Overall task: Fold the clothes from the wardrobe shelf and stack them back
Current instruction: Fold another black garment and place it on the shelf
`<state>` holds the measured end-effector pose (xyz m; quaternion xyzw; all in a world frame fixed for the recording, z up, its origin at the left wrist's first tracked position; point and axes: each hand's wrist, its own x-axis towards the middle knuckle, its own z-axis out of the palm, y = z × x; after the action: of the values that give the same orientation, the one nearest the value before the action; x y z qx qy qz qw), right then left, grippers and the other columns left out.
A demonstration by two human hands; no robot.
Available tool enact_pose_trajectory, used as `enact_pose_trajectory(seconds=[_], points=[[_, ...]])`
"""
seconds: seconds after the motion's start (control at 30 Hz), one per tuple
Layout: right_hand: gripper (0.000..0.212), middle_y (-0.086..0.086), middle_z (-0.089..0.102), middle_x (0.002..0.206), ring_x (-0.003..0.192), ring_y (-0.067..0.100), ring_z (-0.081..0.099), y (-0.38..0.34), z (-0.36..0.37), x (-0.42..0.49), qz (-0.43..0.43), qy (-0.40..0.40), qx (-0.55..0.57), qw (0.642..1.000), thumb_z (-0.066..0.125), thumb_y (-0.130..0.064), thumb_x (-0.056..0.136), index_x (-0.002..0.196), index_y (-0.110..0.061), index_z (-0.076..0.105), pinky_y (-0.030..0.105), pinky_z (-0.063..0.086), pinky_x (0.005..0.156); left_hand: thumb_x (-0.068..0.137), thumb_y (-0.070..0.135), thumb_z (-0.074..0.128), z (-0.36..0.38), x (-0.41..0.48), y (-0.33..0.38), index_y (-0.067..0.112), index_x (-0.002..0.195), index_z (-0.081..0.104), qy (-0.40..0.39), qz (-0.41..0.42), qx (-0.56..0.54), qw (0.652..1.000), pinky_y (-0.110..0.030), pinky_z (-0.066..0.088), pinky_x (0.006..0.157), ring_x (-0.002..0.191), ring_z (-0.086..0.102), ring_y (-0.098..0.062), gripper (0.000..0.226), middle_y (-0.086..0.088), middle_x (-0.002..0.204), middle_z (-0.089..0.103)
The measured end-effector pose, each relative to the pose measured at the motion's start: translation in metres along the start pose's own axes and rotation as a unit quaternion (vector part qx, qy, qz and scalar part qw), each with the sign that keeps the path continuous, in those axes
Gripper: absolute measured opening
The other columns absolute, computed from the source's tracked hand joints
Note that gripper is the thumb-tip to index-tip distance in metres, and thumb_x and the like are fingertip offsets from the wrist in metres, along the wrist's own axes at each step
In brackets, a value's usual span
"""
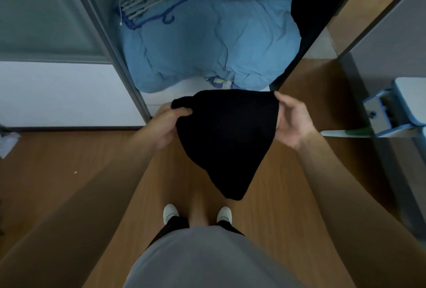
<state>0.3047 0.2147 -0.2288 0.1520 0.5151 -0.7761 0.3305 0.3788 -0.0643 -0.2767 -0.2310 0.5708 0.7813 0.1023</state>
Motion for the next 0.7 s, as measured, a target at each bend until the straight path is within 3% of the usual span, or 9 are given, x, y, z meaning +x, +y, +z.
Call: enact_pose_trajectory(seconds=[0.07,0.2,0.33,0.43,0.53,0.6,0.7], points=[[0.051,0.011,0.061,0.139,0.124,0.023,0.062,0.01,-0.012,-0.004,-0.004,-0.016,-0.047,0.999,0.06,-0.038,0.094,0.138,-0.012,0.057,0.039,0.048,0.102,0.092,0.004,0.062,0.011,0.001,0.011,0.01,0.103,0.072,0.004,-0.01,-0.045,0.999,-0.029,0.06,0.076,0.089,0.074,-0.021,0.017,-0.009,0.096,0.077],[0.054,0.006,0.068,0.129,0.118,0.022,0.066,0.045,0.0,0.001,-0.022,0.05,-0.148,0.988,0.074,-0.027,0.087,0.136,-0.012,0.057,0.042,0.046,0.108,0.093,0.013,0.065,0.027,0.003,0.028,0.011,0.095,0.072,0.035,-0.037,-0.045,0.998,-0.024,0.059,0.064,0.078,0.074,-0.018,0.008,-0.006,0.083,0.077],[0.042,0.012,0.07,0.124,0.115,0.026,0.068,0.05,0.014,0.006,-0.055,0.071,-0.079,0.993,0.066,-0.025,0.095,0.132,-0.005,0.059,0.042,0.051,0.104,0.091,0.04,0.064,0.006,-0.006,0.03,0.024,0.095,0.082,-0.069,-0.026,-0.102,0.992,-0.023,0.059,0.076,0.102,0.073,-0.016,0.025,0.0,0.108,0.077],[0.037,0.011,0.072,0.121,0.111,0.023,0.07,0.047,0.018,0.005,-0.058,0.056,-0.063,0.995,0.062,-0.027,0.098,0.128,-0.005,0.063,0.037,0.055,0.095,0.093,0.025,0.065,-0.006,-0.004,0.021,0.016,0.124,0.069,-0.093,-0.016,-0.03,0.995,-0.025,0.057,0.087,0.115,0.067,-0.021,0.032,-0.007,0.125,0.07],[0.039,0.012,0.072,0.12,0.11,0.023,0.07,0.042,0.014,0.004,-0.057,0.069,-0.053,0.995,0.066,-0.023,0.095,0.13,-0.004,0.061,0.035,0.057,0.091,0.097,0.007,0.061,0.0,0.004,0.016,0.004,0.131,0.06,-0.009,0.005,0.065,0.998,-0.024,0.058,0.083,0.103,0.07,-0.022,0.034,-0.011,0.115,0.073],[0.041,0.013,0.071,0.123,0.114,0.026,0.068,0.038,0.005,0.002,-0.072,0.058,-0.052,0.994,0.067,-0.016,0.093,0.131,-0.003,0.059,0.035,0.058,0.092,0.098,0.01,0.059,0.006,0.008,0.018,0.004,0.127,0.062,0.003,0.0,0.04,0.999,-0.027,0.059,0.08,0.101,0.071,-0.022,0.03,-0.008,0.108,0.075],[0.033,0.008,0.071,0.124,0.116,0.022,0.067,0.035,-0.004,-0.007,-0.096,0.024,-0.119,0.988,0.064,-0.016,0.095,0.127,-0.011,0.064,0.031,0.056,0.095,0.099,0.02,0.06,0.006,0.011,0.025,0.006,0.126,0.065,-0.063,-0.007,-0.078,0.995,-0.033,0.058,0.085,0.106,0.07,-0.024,0.03,-0.01,0.115,0.073]])
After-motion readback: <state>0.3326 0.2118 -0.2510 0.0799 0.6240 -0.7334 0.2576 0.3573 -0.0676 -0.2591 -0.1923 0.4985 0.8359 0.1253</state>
